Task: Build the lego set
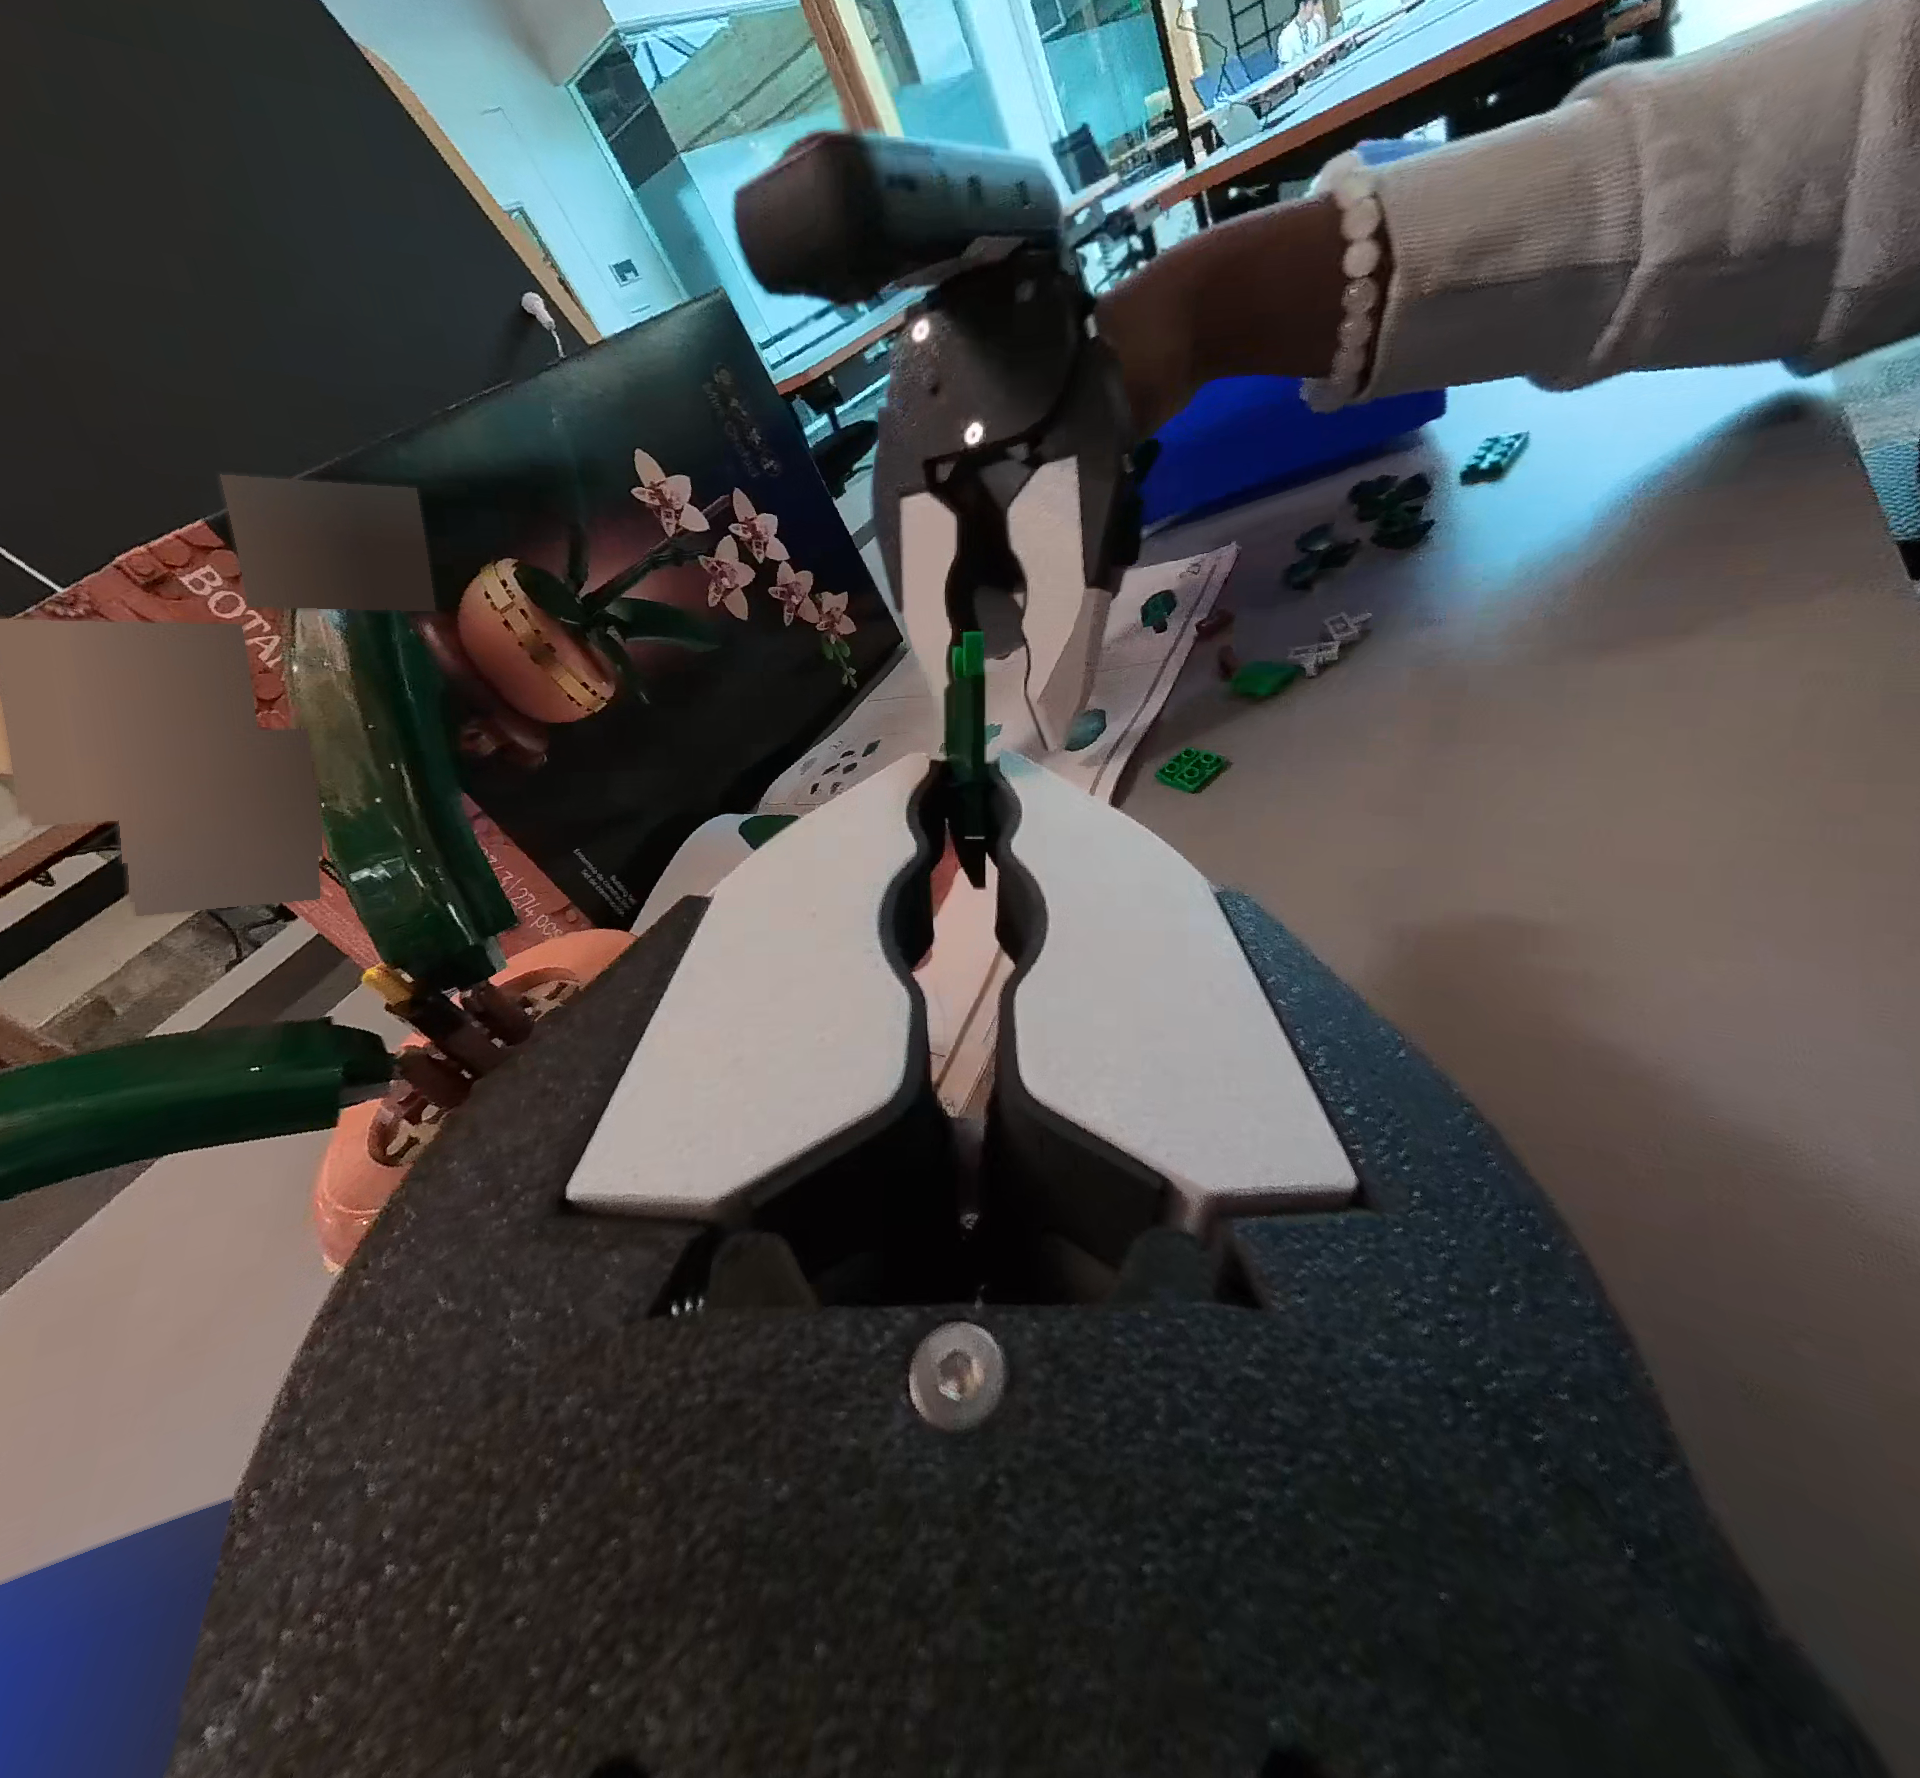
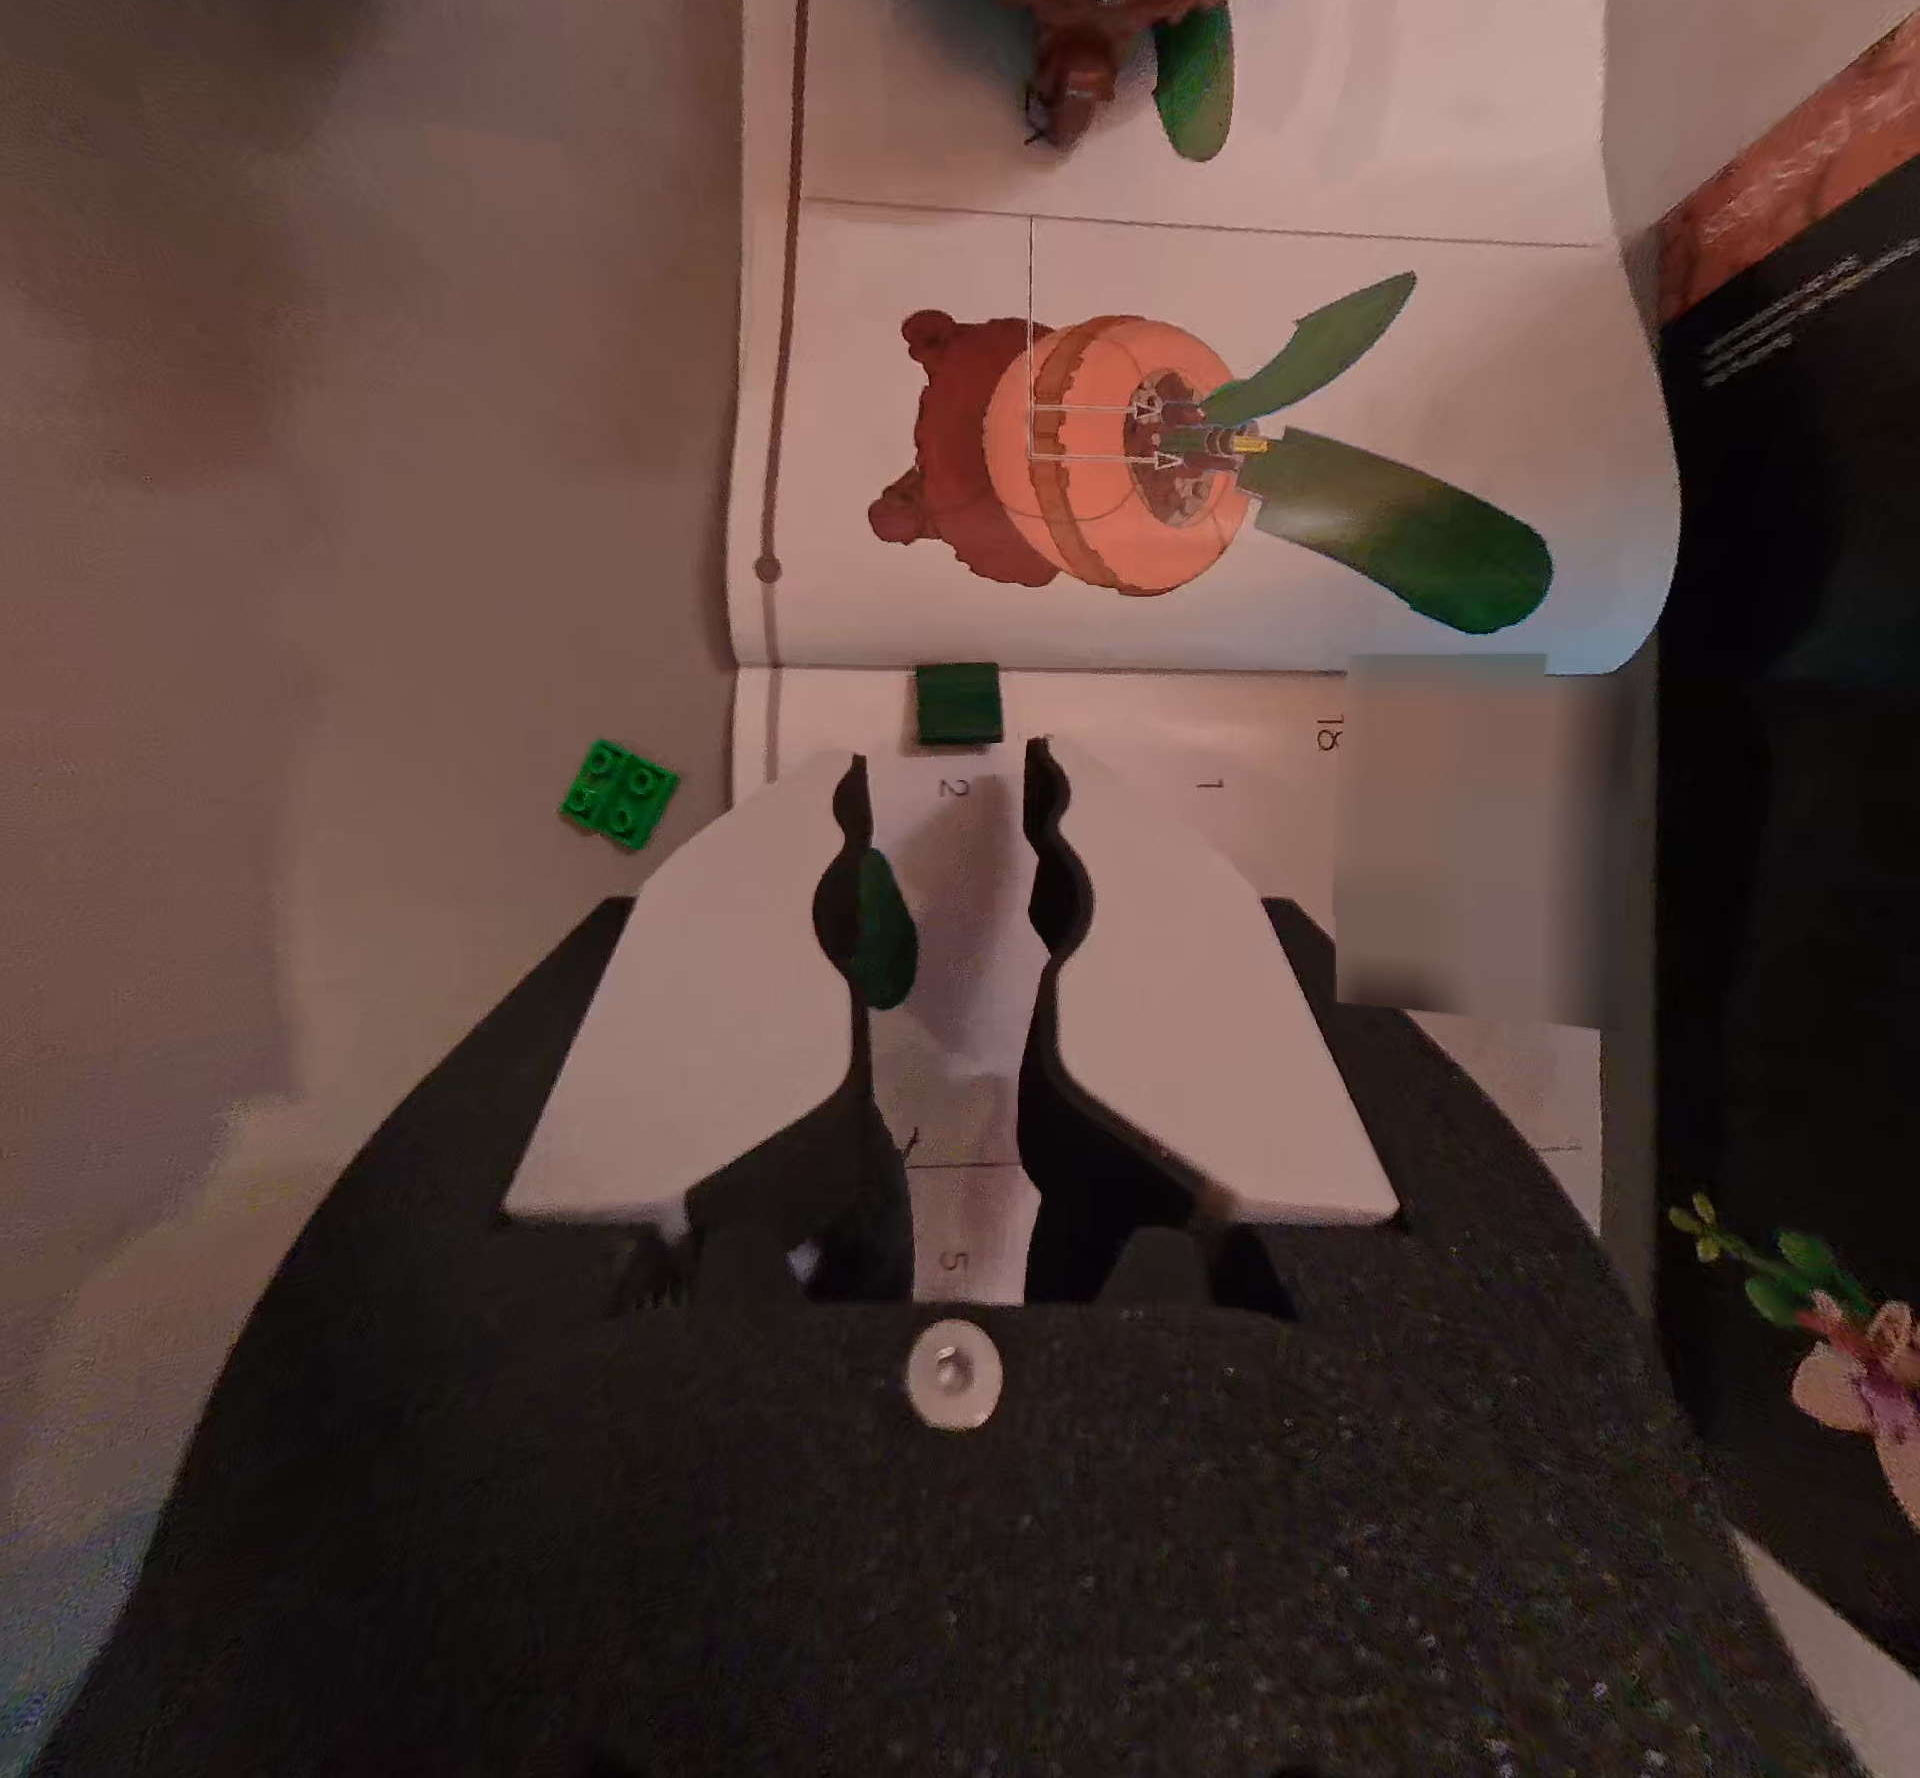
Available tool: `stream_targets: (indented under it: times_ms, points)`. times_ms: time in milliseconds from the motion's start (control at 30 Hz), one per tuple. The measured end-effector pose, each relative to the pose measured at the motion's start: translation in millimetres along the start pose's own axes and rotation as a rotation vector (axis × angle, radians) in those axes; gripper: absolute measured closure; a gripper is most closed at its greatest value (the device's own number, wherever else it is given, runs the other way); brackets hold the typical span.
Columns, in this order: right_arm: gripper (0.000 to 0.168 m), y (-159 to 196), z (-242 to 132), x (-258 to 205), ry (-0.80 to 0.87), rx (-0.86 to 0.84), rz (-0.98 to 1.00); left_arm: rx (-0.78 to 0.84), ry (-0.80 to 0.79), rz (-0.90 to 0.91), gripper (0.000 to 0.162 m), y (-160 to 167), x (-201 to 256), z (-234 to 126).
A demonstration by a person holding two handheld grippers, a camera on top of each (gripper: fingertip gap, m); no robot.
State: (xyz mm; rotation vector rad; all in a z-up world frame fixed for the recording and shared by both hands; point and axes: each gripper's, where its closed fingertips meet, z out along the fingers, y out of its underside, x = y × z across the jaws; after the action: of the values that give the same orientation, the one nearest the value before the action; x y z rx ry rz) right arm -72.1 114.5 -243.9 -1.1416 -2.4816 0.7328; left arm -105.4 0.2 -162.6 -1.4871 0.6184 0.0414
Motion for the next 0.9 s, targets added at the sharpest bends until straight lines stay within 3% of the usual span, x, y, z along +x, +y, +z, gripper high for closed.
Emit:
stream_targets:
  times_ms: [233, 300, 433, 700, 900]
  points:
    - [0.145, 4, 13, 7, -0.055, 0.023, -0.025, -0.025, -0.001, 0.042, 0.156, 4, 4, -2]
    - [0.153, 2, 13, 3, -0.078, 0.041, -0.015, -0.039, -0.003, 0.063, 0.156, 5, 6, -2]
    - [0.153, -4, 5, 1, -0.027, 0.101, 0.033, -0.092, -0.042, 0.14, 0.157, 12, 3, 1]
    - [0.153, -70, -31, -57, -0.016, 0.427, 0.268, -0.263, -0.241, 0.545, 0.156, 23, -10, 2]
    - [0.153, -89, -28, -87, -0.071, 0.416, 0.255, -0.306, -0.293, 0.883, 0.157, 16, -5, 4]
